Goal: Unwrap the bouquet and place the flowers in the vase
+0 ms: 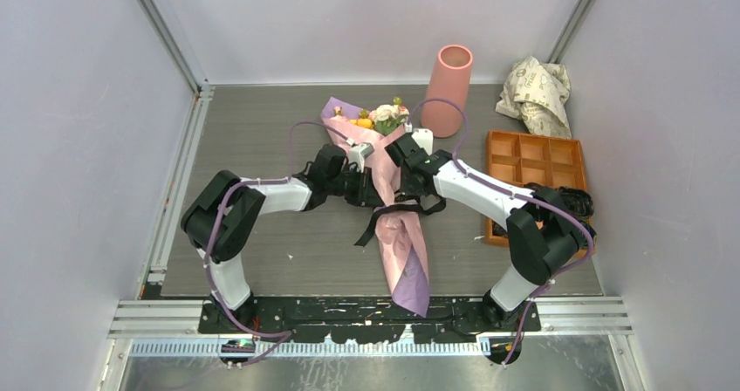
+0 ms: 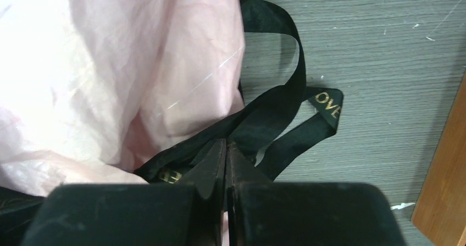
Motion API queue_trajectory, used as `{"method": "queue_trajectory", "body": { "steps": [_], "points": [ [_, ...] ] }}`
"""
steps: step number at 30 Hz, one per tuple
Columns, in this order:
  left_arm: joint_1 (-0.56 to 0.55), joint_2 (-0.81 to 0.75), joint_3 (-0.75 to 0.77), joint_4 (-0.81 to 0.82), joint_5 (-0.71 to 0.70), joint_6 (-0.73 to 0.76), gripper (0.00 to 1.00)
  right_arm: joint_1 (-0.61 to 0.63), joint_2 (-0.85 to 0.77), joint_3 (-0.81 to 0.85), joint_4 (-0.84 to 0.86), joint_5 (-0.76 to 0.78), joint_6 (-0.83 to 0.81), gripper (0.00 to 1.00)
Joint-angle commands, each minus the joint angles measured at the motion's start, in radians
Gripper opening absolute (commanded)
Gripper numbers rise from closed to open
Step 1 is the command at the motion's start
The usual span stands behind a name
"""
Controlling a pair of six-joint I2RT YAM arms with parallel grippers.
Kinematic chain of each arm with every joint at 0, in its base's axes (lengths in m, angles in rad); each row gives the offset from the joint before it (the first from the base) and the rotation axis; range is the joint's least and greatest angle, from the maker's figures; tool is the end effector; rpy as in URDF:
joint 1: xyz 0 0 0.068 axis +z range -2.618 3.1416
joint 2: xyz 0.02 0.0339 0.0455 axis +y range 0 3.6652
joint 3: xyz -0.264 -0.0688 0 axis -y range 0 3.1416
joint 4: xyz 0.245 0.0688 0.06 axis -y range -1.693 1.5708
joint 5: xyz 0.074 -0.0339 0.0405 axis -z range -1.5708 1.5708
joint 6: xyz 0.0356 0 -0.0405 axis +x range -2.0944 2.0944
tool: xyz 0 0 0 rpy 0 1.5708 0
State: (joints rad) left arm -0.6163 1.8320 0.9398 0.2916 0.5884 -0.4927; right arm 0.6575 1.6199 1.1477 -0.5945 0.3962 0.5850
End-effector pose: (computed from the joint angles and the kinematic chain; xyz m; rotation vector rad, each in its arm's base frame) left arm 0.2939 -0.2324 0.1569 0.5113 2.2846 -1.2371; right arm 0.2696 0.1908 0.2256 0.0387 2.5112 -0.0334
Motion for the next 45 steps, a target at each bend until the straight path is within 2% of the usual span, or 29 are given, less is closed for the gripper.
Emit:
{"method": "queue_trajectory", "body": {
  "steps": [1, 6, 12, 23, 26, 29, 31, 34, 35, 39, 45],
  "points": [
    [0.006, -0.125, -0.023, -0.074, -0.126, 0.037, 0.10, -0.036, -0.066, -0.001, 0.006, 0.065, 0.045, 0.02],
    [0.033, -0.210, -0.069, -0.127, -0.168, 0.061, 0.10, -0.068, -0.092, -0.036, 0.015, 0.060, 0.039, 0.02],
    [0.047, -0.238, -0.079, -0.180, -0.199, 0.072, 0.09, -0.135, -0.120, -0.046, -0.022, 0.115, 0.030, 0.02],
    [0.127, -0.313, -0.105, -0.322, -0.304, 0.100, 0.09, -0.266, -0.097, -0.074, -0.144, 0.237, 0.133, 0.01],
    [0.152, -0.335, -0.126, -0.319, -0.293, 0.076, 0.09, -0.278, -0.097, -0.087, -0.135, 0.224, 0.134, 0.01],
    [0.153, -0.346, -0.125, -0.286, -0.201, 0.055, 0.11, -0.276, -0.116, -0.092, -0.121, 0.197, 0.128, 0.12],
    [0.145, -0.354, -0.115, -0.241, -0.123, 0.037, 0.14, -0.276, -0.162, -0.097, -0.105, 0.188, 0.118, 0.26],
    [0.104, -0.366, -0.055, -0.261, -0.068, 0.060, 0.17, -0.274, -0.262, -0.119, -0.032, 0.111, 0.053, 0.43],
    [0.081, -0.370, -0.026, -0.283, -0.061, 0.078, 0.18, -0.273, -0.288, -0.125, -0.008, 0.071, 0.031, 0.46],
    [-0.003, -0.354, 0.109, -0.385, -0.047, 0.147, 0.19, -0.267, -0.292, -0.112, 0.025, -0.111, -0.033, 0.49],
    [-0.026, -0.300, 0.191, -0.373, -0.020, 0.152, 0.21, -0.228, -0.194, -0.087, 0.089, -0.331, -0.044, 0.48]
  ]
}}
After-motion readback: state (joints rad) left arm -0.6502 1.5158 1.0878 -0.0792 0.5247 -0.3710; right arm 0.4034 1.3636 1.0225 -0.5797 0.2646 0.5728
